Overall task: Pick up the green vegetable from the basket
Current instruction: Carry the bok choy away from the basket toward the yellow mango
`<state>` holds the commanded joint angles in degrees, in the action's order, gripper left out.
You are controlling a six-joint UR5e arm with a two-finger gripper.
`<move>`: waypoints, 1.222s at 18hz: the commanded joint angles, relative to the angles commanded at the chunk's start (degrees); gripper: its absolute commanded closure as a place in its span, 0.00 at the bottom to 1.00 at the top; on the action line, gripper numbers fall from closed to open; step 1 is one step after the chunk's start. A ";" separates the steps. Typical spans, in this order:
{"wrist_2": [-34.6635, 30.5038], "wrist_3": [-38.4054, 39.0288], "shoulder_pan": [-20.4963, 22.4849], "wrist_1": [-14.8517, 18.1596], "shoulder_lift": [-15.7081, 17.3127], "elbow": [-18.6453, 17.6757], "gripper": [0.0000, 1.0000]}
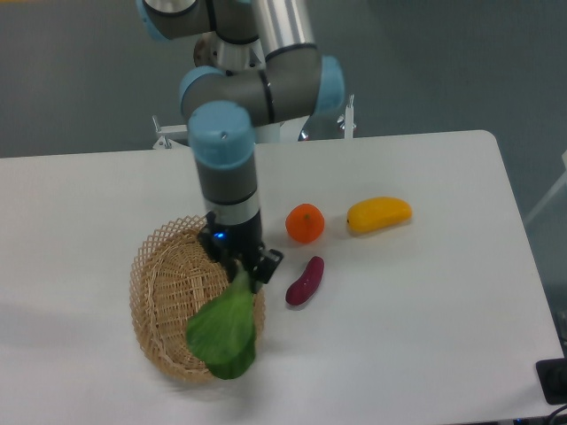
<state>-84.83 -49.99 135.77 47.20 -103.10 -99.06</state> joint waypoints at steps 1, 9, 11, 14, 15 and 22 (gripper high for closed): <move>0.71 -1.33 1.59 0.00 0.53 0.18 0.52; 4.50 -16.26 14.07 1.31 1.50 0.00 0.52; 4.50 -20.66 16.80 1.93 1.50 0.09 0.52; 4.59 -25.76 19.79 2.64 1.50 0.27 0.51; 4.59 -26.99 20.32 2.64 1.41 0.27 0.51; 4.59 -30.61 22.35 2.55 0.53 1.23 0.51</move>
<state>-80.24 -80.59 158.11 49.75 -102.57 -97.83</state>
